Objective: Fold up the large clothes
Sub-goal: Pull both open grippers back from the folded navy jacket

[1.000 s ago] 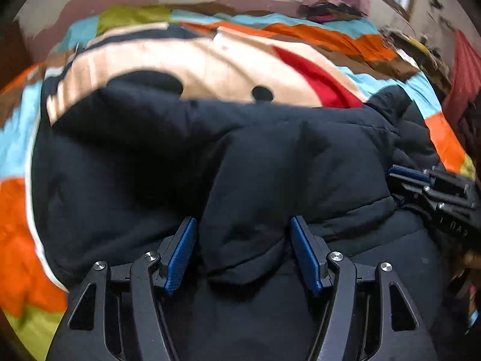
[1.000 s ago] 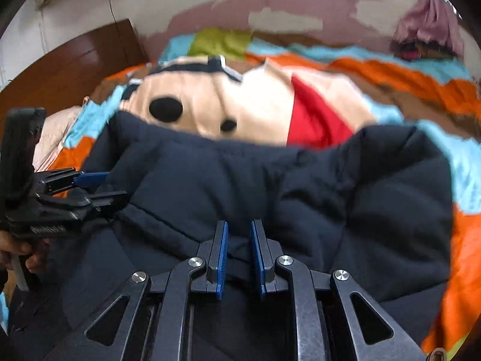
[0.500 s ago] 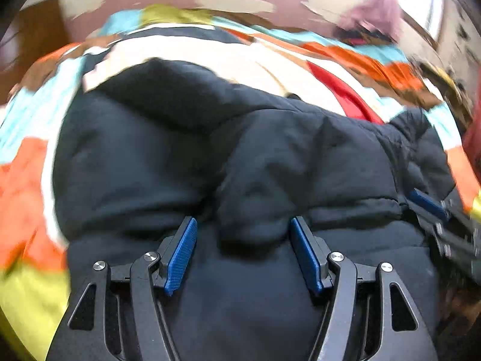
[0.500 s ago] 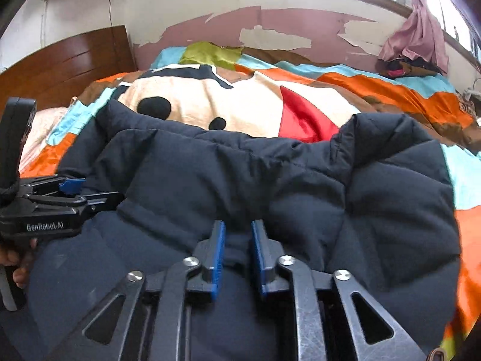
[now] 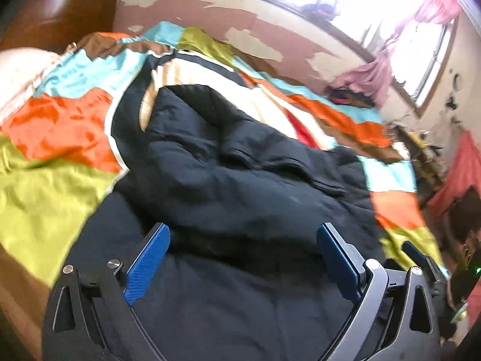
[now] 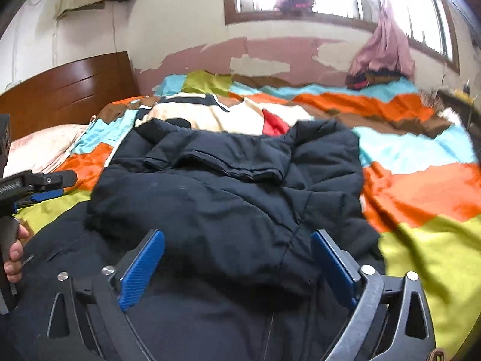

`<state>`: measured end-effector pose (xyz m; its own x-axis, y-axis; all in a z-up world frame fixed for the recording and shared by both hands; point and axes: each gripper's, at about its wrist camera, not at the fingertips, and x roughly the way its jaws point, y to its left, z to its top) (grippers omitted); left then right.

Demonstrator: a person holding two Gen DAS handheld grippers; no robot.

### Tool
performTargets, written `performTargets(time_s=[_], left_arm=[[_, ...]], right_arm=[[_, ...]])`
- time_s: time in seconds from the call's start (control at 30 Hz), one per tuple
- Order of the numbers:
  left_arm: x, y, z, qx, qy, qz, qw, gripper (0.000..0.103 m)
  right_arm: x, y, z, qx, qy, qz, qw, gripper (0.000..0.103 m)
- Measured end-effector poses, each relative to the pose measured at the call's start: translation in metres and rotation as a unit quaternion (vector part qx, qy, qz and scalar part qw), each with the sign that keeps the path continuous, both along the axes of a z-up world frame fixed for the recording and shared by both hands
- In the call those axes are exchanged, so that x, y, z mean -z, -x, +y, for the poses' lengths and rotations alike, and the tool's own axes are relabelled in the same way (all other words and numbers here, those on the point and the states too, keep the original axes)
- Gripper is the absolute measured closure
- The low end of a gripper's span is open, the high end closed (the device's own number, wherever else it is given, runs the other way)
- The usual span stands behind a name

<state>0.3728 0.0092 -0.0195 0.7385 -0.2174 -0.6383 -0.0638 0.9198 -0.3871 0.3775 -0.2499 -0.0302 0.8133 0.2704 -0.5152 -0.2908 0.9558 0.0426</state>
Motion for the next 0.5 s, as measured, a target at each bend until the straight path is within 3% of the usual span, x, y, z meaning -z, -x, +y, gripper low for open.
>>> performTargets(time_s=[0.17, 0.37, 0.5], left_arm=[[-0.027, 0.042, -0.014, 0.023, 0.002, -0.009, 0.9997, 0.007], [-0.045, 0.101, -0.034, 0.051, -0.013, -0.036, 0.998, 0.002], [-0.047, 0.133, -0.043, 0.056, -0.058, -0.051, 0.9954, 0.002]], right_arm=[[-0.029, 0.064, 0.006, -0.007, 0.004, -0.043, 0.999, 0.001], [-0.043, 0.134, -0.005, 0.01, -0.033, -0.075, 0.997, 0.0], [-0.037, 0.167, -0.015, 0.03, -0.047, -0.063, 0.996, 0.0]])
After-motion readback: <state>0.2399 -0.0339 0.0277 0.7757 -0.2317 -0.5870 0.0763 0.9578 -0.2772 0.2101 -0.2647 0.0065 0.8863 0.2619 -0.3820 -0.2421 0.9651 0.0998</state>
